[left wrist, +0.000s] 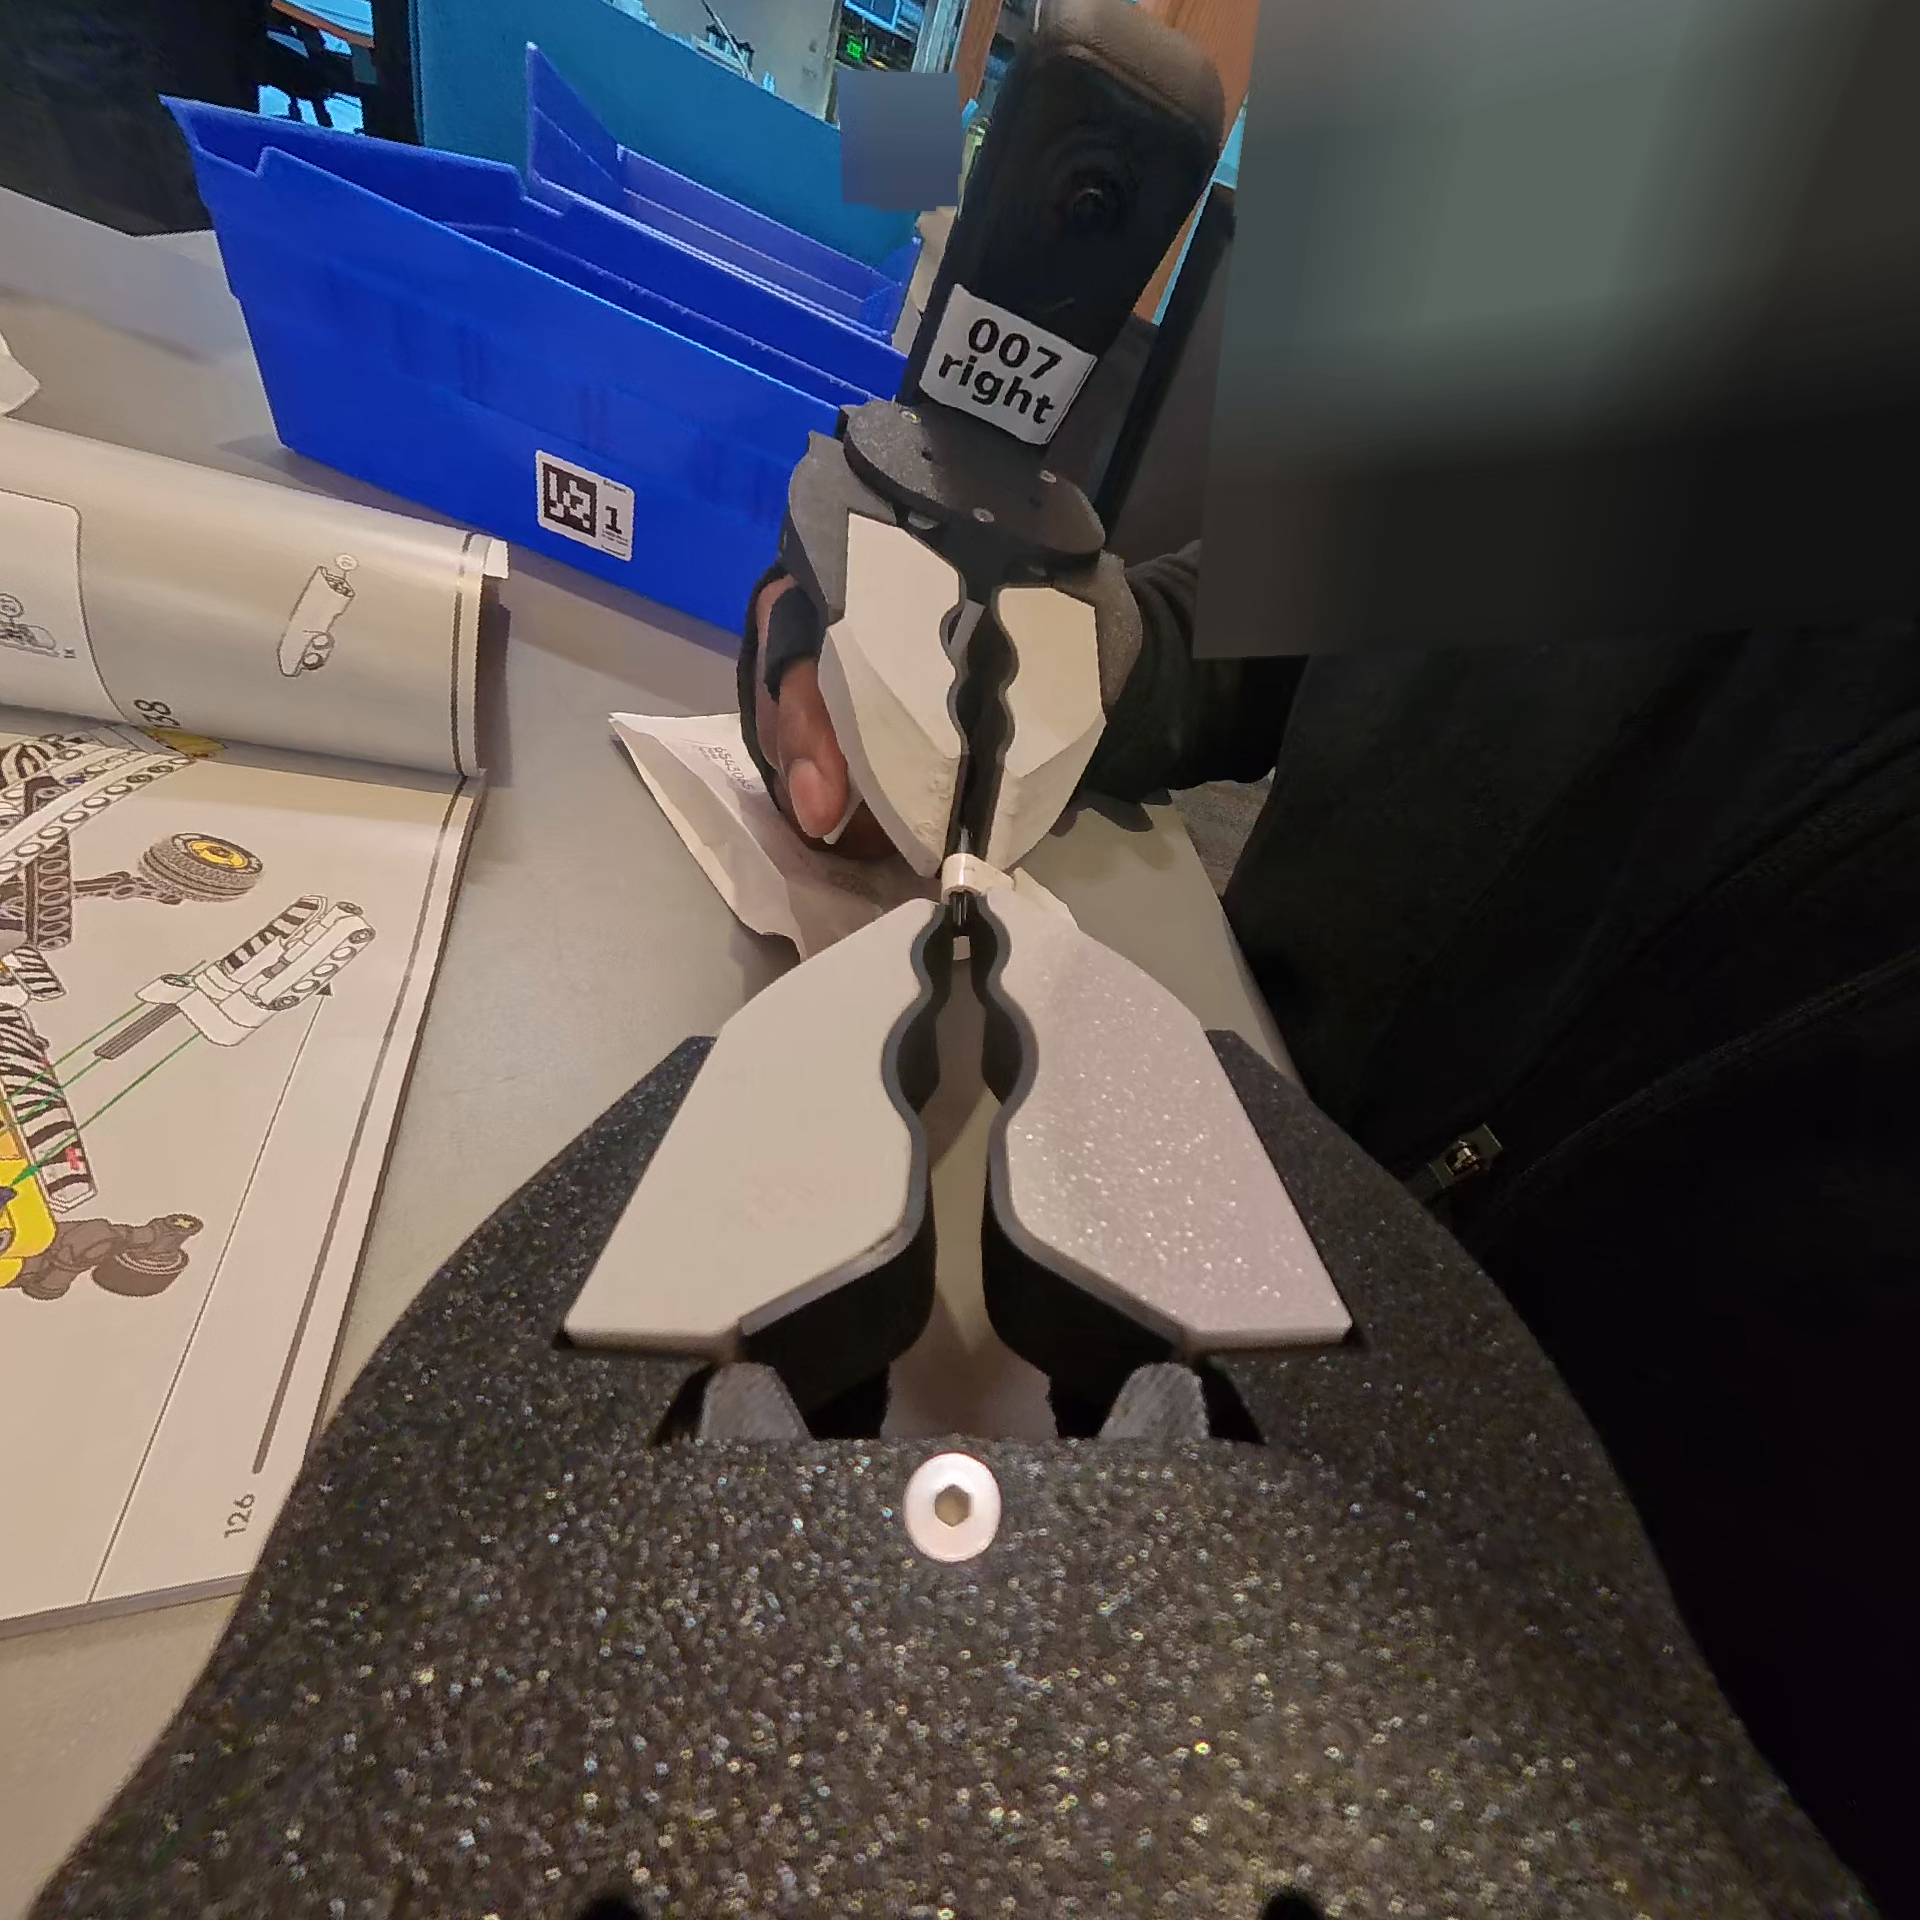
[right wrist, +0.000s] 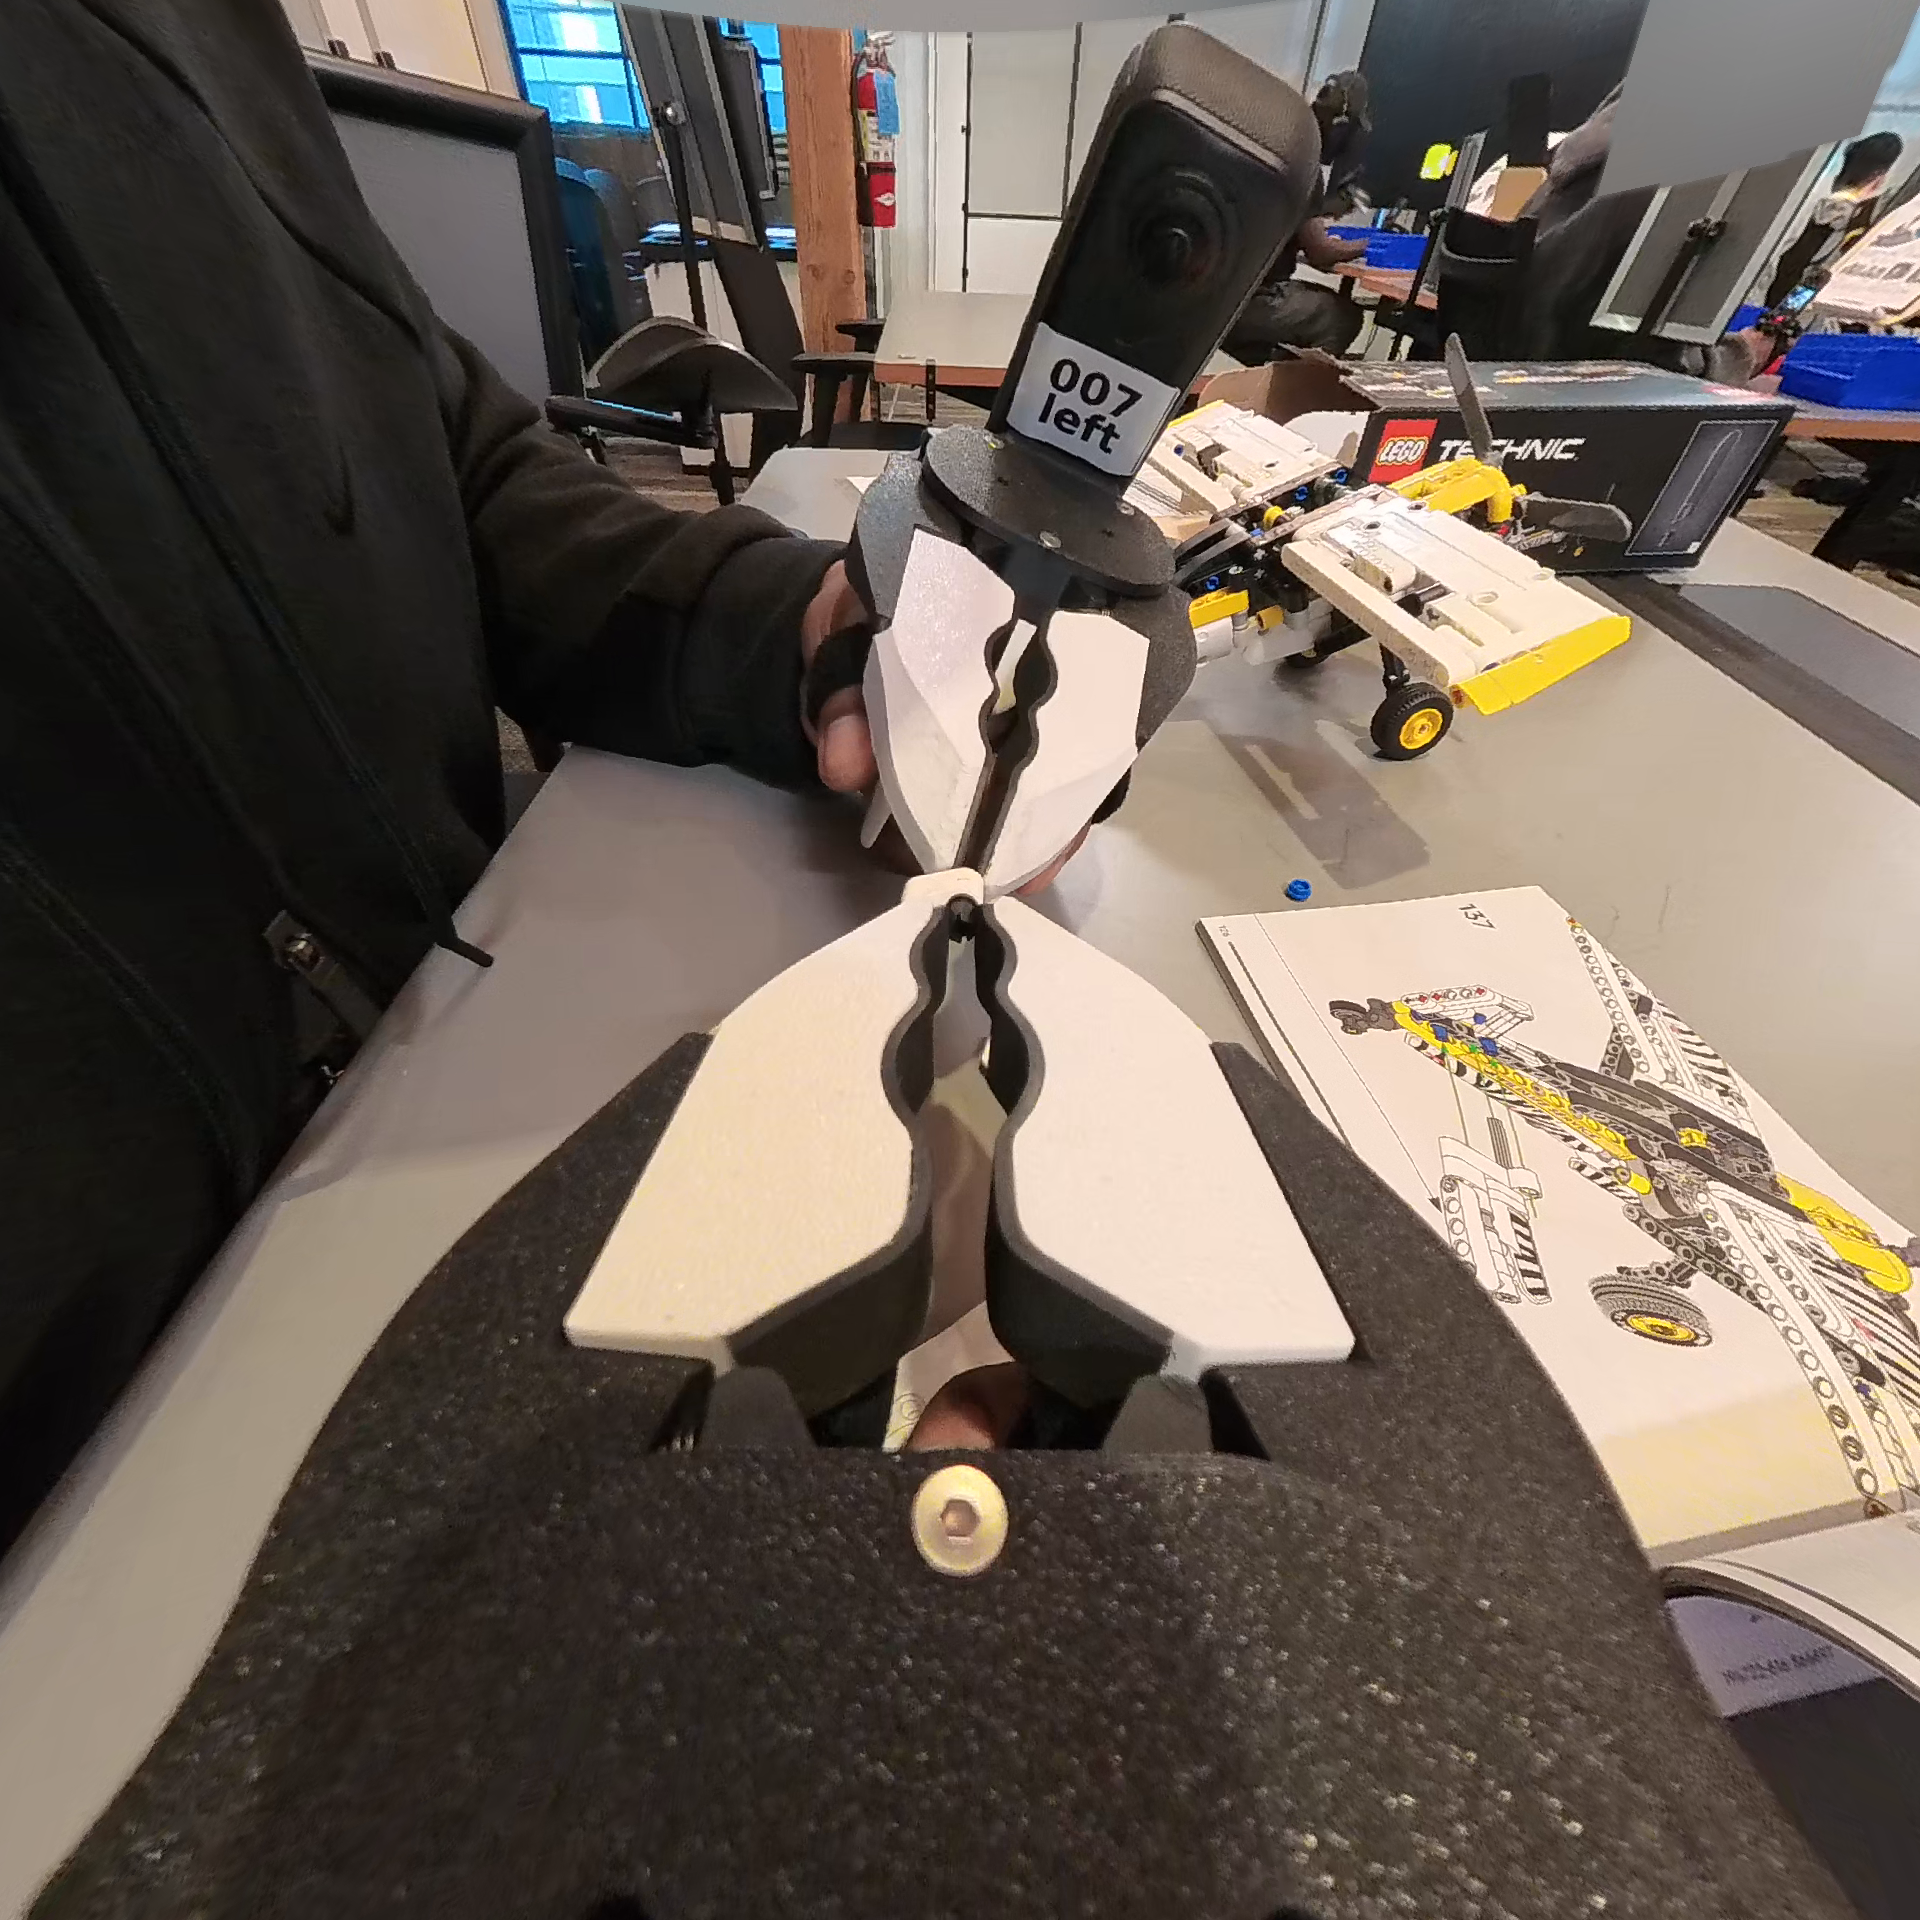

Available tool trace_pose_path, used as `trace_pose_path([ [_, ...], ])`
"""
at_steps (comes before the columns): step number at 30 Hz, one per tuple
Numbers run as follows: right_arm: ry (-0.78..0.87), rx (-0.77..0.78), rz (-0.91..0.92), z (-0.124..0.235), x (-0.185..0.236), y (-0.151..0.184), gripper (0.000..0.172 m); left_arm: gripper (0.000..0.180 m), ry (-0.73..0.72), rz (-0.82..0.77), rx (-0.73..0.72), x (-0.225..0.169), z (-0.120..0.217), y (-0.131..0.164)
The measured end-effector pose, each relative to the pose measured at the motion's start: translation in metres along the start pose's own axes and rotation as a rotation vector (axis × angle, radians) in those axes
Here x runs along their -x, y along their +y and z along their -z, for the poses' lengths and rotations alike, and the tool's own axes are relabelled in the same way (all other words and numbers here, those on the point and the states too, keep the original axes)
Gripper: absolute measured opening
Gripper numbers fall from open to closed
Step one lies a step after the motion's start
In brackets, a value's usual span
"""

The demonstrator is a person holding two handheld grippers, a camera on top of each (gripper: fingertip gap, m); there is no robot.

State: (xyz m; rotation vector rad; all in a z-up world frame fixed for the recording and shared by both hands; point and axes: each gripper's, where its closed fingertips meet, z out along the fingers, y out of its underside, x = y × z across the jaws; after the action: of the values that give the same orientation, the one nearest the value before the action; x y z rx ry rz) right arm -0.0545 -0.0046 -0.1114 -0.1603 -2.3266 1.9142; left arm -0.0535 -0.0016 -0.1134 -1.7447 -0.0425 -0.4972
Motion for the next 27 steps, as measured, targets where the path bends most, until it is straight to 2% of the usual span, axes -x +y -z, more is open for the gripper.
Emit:
trace_pose_path([
  [20, -0.004, 0.014, -0.010, 0.0005, -0.0016, 0.0018, 0.005, 0.003, -0.009, 0.002, 0.008, 0.0017, -0.0009, 0.0011],
  [22, 0.027, 0.009, -0.033, 0.0017, -0.0078, 0.0010, 0.004, 0.004, -0.036, 0.015, -0.013, 0.0061, -0.0002, -0.0020],
  [27, -0.029, -0.029, -0.105, 0.0020, -0.0036, -0.0035, 0.004, 0.004, 0.005, -0.011, -0.041, -0.0011, 0.0018, -0.0053],
])
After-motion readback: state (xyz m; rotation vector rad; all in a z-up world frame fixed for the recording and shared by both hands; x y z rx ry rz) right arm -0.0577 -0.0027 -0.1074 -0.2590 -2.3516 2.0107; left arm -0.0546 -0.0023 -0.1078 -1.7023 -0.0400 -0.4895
